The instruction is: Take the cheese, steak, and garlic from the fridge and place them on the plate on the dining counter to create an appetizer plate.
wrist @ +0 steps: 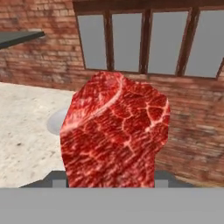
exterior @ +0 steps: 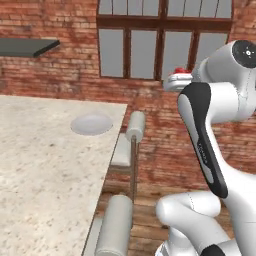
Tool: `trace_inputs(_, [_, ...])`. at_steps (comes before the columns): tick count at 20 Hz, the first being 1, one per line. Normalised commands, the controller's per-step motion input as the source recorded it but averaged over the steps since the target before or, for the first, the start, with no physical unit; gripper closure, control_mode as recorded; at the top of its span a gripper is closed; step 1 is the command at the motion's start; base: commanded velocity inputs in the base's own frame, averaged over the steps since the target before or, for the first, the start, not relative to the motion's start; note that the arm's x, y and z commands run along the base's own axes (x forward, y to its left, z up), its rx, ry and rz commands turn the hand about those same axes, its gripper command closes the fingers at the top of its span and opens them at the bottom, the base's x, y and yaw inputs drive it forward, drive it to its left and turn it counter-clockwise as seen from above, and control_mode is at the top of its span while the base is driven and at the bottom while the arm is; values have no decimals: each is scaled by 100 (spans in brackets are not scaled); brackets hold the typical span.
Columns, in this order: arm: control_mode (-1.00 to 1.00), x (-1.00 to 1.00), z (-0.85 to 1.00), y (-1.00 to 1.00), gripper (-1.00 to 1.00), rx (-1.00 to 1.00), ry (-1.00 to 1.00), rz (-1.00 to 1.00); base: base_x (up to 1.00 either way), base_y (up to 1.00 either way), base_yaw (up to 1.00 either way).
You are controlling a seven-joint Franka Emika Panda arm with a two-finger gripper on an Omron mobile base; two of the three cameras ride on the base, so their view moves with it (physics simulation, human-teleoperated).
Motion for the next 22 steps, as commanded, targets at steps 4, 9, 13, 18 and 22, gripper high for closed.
trace_inputs(4, [100, 0, 0, 0, 100, 0, 0, 0, 100, -29, 59])
trace_inputs(9, [100, 0, 0, 0, 100, 0, 0, 0, 100, -43, 57])
trace_inputs(13, [100, 0, 0, 0, 100, 0, 0, 0, 89, -75, 50])
trace_inputs(18, [100, 0, 0, 0, 100, 0, 0, 0, 84, -78, 47])
trace_inputs(22, [100, 0, 0, 0, 100, 0, 0, 0, 67, -86, 44])
